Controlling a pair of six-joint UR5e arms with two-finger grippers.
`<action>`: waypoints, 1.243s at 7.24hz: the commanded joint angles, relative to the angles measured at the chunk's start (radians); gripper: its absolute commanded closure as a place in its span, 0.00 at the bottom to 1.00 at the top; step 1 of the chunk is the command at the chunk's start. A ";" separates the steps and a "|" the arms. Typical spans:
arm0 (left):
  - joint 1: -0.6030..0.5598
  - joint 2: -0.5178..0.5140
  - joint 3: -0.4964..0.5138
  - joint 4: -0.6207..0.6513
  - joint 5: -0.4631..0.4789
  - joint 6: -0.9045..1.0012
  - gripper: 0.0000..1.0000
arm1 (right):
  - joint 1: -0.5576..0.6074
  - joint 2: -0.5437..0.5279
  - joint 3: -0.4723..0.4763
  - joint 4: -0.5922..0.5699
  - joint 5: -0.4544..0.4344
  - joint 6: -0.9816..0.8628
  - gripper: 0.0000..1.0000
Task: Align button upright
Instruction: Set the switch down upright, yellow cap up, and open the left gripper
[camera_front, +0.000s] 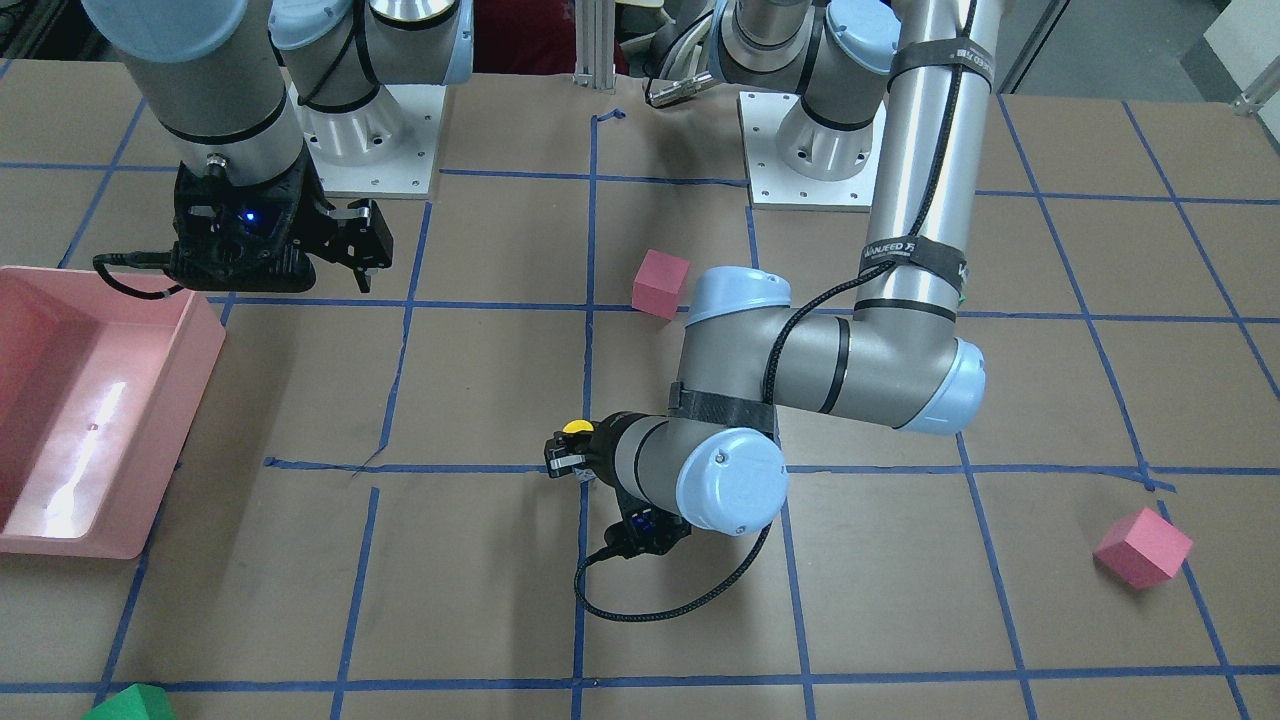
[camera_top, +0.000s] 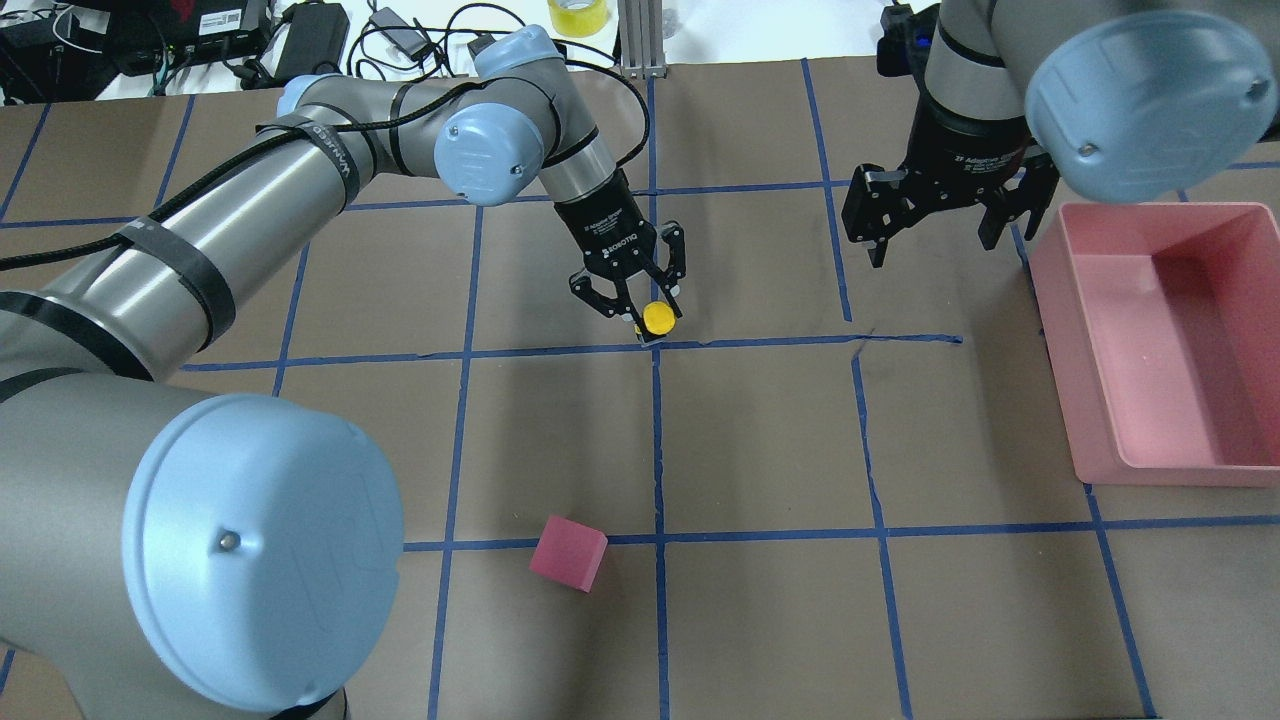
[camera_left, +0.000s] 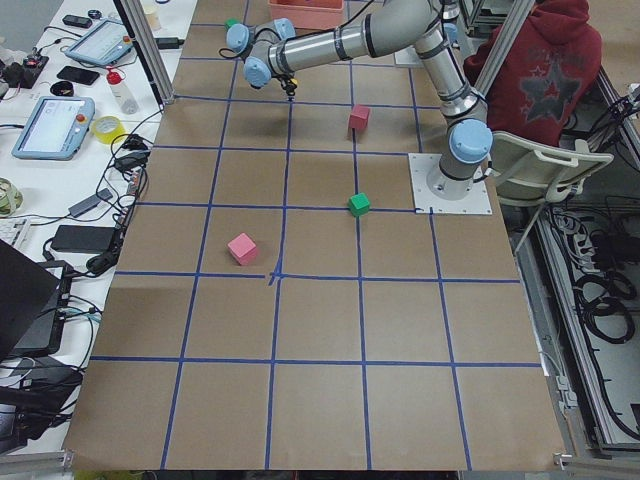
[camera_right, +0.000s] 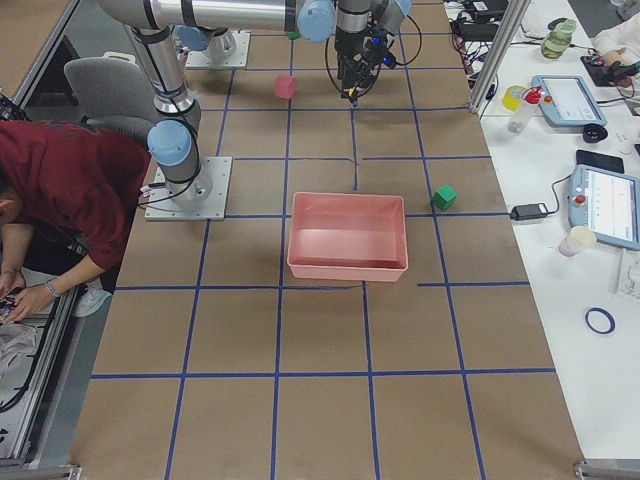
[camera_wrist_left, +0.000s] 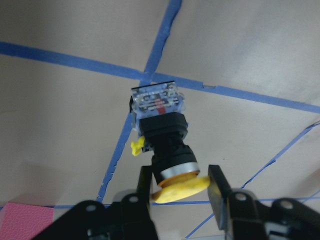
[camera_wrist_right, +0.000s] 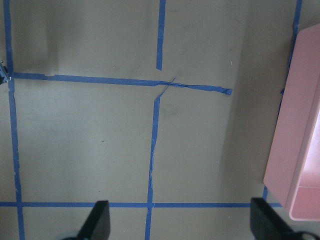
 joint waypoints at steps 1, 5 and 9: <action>0.010 -0.020 0.006 0.004 -0.023 0.010 0.96 | 0.000 0.000 0.001 -0.001 0.000 0.001 0.00; 0.033 0.057 0.003 0.017 0.004 0.008 0.00 | 0.000 0.000 0.004 -0.002 0.002 0.001 0.00; 0.088 0.418 -0.064 -0.064 0.345 0.184 0.00 | 0.003 0.000 0.004 -0.002 0.003 -0.003 0.00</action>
